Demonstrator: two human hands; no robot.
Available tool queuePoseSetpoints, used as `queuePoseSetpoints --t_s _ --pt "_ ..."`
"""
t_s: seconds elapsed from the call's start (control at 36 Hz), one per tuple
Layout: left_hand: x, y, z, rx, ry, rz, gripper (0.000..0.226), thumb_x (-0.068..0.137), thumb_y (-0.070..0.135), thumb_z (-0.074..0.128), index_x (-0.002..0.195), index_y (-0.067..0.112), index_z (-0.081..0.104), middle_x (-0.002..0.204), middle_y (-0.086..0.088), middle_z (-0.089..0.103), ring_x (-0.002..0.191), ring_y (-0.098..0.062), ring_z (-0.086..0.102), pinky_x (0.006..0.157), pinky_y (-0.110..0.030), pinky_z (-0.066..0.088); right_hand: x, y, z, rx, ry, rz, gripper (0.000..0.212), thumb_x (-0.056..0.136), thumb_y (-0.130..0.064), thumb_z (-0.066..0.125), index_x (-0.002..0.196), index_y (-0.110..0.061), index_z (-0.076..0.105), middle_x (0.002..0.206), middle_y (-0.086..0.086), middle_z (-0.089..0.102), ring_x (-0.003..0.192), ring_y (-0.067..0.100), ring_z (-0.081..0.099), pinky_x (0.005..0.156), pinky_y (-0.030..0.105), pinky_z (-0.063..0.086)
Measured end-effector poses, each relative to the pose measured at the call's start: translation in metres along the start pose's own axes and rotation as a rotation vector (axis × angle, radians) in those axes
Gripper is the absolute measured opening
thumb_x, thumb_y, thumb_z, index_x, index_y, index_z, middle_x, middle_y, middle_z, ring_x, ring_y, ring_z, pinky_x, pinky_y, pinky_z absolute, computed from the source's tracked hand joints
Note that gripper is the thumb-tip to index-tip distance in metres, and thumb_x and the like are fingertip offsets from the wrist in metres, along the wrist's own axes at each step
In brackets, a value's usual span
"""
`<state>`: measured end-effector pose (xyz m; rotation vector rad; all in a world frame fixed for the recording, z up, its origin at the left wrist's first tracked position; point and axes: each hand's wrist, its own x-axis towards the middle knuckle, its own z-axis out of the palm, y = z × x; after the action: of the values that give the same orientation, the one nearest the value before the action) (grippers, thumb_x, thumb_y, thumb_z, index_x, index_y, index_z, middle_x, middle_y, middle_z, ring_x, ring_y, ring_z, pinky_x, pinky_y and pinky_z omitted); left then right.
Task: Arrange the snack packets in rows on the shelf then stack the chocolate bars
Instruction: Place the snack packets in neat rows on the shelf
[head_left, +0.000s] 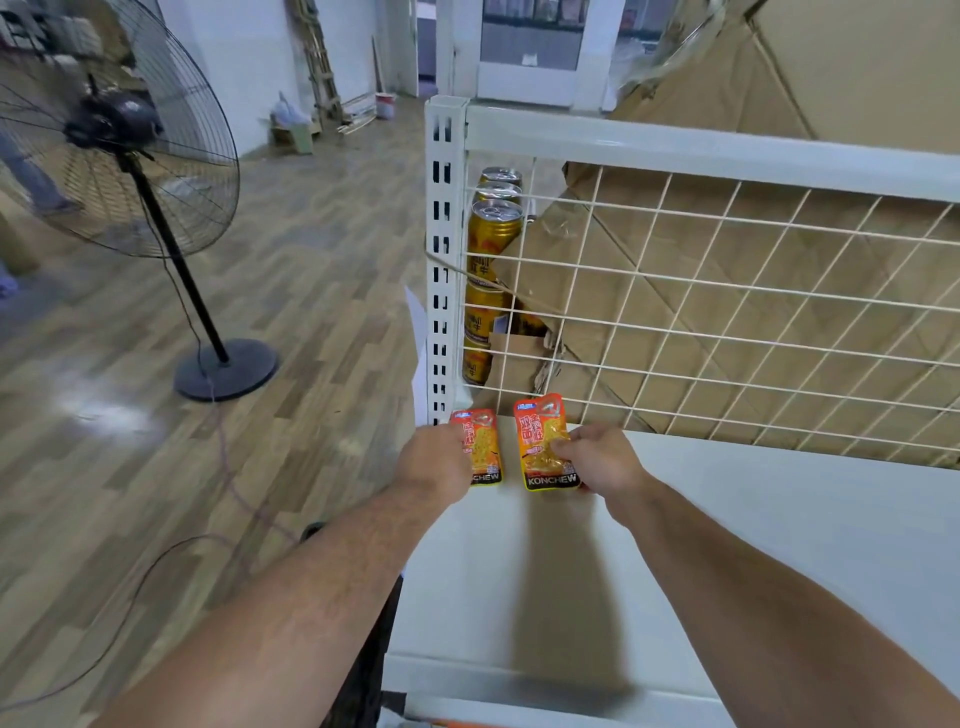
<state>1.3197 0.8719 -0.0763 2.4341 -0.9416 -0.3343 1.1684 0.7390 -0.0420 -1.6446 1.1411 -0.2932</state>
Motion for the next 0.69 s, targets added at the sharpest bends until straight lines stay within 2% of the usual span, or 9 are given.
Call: queuePoseSetpoints --t_s 0.17,0.28,0.36,0.44,0.56,0.69 --pt "-0.002 0.002 -0.003 0.03 0.031 -0.003 0.027 0.096 0.021 0.054 0.119 0.013 0.065 0.117 -0.008 0.067 0.108 -0.027 0.062 0.089 -0.034 0.051 0.007 -0.002 0.009 -0.01 -0.066 0.017 0.016 0.09 -0.019 0.069 0.077 -0.013 0.063 0.079 0.009 0.064 0.069 0.022 0.056 0.054 0.023 0.037" --pt "-0.005 0.002 -0.004 0.057 0.061 0.002 0.023 0.096 0.026 0.052 0.11 0.012 0.062 0.108 -0.012 0.066 0.098 -0.029 0.062 0.083 -0.038 0.052 0.008 -0.006 0.017 -0.045 -0.099 0.02 0.018 0.09 -0.02 0.068 0.075 -0.014 0.06 0.074 0.005 0.059 0.066 0.02 0.054 0.051 0.021 0.037" --pt "-0.009 0.001 -0.004 0.16 0.13 0.069 0.026 0.097 0.03 0.05 0.115 0.013 0.059 0.107 -0.011 0.059 0.097 -0.026 0.06 0.081 -0.034 0.05 0.011 -0.009 0.023 -0.066 -0.113 0.02 0.019 0.09 -0.021 0.068 0.075 -0.013 0.06 0.073 0.006 0.058 0.065 0.02 0.052 0.049 0.021 0.038" --pt "-0.012 0.001 -0.004 0.245 0.177 0.134 0.028 0.097 0.032 0.047 0.114 0.013 0.059 0.107 -0.008 0.058 0.097 -0.025 0.06 0.078 -0.034 0.048 0.015 -0.011 0.028 -0.108 -0.119 0.018 0.021 0.092 -0.022 0.067 0.075 -0.011 0.06 0.066 0.008 0.052 0.052 0.021 0.044 0.039 0.018 0.03" --pt "-0.015 -0.001 -0.005 0.308 0.119 0.198 0.03 0.095 0.036 0.046 0.116 0.019 0.061 0.106 -0.006 0.057 0.098 -0.024 0.059 0.078 -0.033 0.049 0.022 -0.014 0.034 -0.179 -0.108 0.019 0.031 0.091 -0.022 0.066 0.064 -0.012 0.057 0.057 0.006 0.049 0.043 0.021 0.041 0.039 0.021 0.03" --pt "-0.018 -0.008 -0.003 0.36 0.0 0.248 0.035 0.097 0.04 0.044 0.125 0.031 0.062 0.112 -0.006 0.056 0.1 -0.024 0.057 0.084 -0.032 0.052 0.029 -0.015 0.039 -0.236 -0.083 0.038 0.025 0.088 -0.021 0.067 0.067 -0.009 0.059 0.067 0.012 0.06 0.044 0.022 0.043 0.042 0.023 0.032"
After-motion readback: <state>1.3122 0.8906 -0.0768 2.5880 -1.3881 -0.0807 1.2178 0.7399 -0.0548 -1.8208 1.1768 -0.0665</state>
